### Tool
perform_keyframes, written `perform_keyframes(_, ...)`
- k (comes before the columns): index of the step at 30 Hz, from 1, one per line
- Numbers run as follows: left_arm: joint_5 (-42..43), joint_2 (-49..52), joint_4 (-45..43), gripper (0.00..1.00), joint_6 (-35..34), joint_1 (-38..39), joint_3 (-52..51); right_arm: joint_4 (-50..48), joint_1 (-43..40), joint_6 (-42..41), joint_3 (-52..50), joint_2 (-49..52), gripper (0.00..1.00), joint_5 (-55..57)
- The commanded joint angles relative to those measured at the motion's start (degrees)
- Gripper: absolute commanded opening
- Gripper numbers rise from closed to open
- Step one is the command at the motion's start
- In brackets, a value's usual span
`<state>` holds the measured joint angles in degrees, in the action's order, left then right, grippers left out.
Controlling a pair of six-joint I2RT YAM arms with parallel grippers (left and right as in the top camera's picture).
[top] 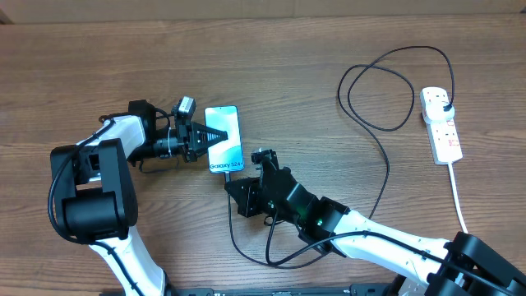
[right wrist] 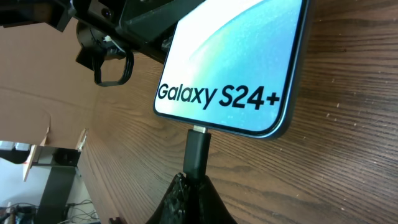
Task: Plug charger to phone and switch on socket
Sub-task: 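Push the USB-C plug up into the phone's port with the right gripper, then release the plug and raise the right gripper beside the phone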
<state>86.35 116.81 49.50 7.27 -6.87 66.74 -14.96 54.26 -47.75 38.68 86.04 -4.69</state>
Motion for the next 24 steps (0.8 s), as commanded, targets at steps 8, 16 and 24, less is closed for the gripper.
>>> perform_keyframes(8, 0.55, 0.17, 1.01, 0.04, 7.37, 1.33, -0.87, 9.20, -5.62, -0.37, 9.75, -0.22, 0.04, 0.57)
perform_keyframes(16, 0.55, 0.17, 1.07, 0.04, 7.78, 1.33, -0.87, 10.16, -6.49, -0.37, 10.93, -0.20, 0.04, 0.57)
perform_keyframes(24, 0.57, 0.17, 1.09, 0.04, 7.76, 1.33, -0.87, 8.02, -6.49, 0.33, 10.91, -0.15, 0.04, 3.76)
